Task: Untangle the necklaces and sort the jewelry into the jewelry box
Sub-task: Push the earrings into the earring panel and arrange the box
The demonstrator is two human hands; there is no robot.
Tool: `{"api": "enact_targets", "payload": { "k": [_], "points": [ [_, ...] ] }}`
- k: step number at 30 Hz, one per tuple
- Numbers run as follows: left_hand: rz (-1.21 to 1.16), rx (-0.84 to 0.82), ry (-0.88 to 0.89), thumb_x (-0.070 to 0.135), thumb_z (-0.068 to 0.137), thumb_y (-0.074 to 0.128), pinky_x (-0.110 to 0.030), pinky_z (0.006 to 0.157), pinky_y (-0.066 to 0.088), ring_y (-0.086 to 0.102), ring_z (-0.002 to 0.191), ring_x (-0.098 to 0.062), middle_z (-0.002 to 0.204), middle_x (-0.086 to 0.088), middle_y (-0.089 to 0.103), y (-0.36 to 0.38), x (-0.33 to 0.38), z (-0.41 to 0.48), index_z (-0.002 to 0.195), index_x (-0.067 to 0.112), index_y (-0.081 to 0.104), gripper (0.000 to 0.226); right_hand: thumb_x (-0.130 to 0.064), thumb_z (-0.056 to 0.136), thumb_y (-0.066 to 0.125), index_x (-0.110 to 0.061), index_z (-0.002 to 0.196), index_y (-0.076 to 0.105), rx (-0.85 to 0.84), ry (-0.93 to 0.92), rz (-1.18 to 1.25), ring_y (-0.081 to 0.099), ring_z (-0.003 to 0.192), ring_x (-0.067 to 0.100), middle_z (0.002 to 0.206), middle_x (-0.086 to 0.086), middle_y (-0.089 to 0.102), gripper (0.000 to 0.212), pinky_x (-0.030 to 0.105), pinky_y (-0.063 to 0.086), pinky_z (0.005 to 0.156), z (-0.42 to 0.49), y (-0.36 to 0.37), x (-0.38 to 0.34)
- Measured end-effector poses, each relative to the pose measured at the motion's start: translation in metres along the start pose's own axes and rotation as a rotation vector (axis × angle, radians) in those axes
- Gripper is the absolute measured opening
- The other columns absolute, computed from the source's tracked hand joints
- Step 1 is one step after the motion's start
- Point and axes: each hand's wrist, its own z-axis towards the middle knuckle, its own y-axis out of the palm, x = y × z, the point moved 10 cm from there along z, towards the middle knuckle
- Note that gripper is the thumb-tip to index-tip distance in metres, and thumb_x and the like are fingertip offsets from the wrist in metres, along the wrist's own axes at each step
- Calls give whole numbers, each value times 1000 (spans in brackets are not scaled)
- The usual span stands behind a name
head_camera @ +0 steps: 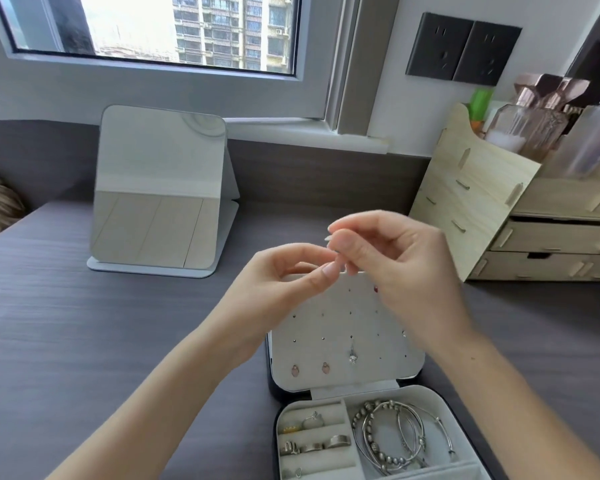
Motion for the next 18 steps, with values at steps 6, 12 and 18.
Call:
{"api": "enact_targets", "payload": {
  "k": [6,12,18],
  "points": [
    [-105,37,1,30,81,68,-16,80,47,65,93,-7,96,-2,73,0,-3,0,95,13,74,23,-14,81,72,-19,77,68,141,-82,-86,66,71,10,75,-6,70,7,19,50,65,-10,-5,9],
    [-184,72,-64,36,76,63,-34,81,46,64,84,-14,89,-3,73,-2,-14,1,87,15,76,27,-13,82,68,-17,77,66,187,-197,-186,62,71,18,77,-6,67,7,28,50,64,-18,-4,9],
    [-256,25,-108,33,76,67,-36,83,45,64,85,-16,88,-4,73,3,-14,1,86,15,76,23,-8,85,67,-9,99,71,180,-427,-454,62,77,9,87,-2,69,15,18,49,71,-25,2,-12]
  ]
}}
